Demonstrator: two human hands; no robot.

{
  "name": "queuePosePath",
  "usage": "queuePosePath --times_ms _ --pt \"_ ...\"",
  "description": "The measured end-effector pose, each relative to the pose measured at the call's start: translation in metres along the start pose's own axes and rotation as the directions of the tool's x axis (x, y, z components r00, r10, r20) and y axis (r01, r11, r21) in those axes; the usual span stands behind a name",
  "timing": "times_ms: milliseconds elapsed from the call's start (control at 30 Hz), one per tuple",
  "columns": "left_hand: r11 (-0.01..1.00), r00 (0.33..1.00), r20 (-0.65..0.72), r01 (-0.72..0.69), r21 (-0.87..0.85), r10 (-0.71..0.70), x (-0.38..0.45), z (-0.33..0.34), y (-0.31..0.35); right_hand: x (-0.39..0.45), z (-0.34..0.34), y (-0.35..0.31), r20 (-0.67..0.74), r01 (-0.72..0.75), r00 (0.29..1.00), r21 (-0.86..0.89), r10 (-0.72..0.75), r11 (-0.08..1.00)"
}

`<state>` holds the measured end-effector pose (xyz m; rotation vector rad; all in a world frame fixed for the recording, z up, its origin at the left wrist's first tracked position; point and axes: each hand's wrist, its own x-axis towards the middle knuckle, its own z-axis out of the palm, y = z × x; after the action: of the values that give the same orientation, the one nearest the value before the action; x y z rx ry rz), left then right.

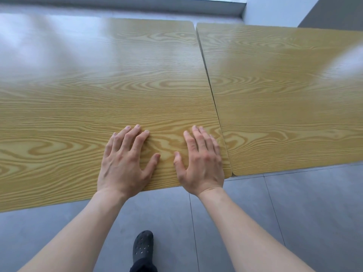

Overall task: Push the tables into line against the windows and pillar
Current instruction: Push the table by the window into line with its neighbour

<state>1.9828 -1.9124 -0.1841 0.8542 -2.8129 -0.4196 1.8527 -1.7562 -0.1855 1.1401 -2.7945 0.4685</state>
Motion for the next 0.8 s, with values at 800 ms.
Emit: queuePosePath --times_ms 800 --pt "0.999 0.994 0.107 0.034 -0.027 -0.031 0.080 -0.056 -0.005 0.085 -0.050 -0.004 0.321 -0.026 0.946 -0.049 0.041 0.998"
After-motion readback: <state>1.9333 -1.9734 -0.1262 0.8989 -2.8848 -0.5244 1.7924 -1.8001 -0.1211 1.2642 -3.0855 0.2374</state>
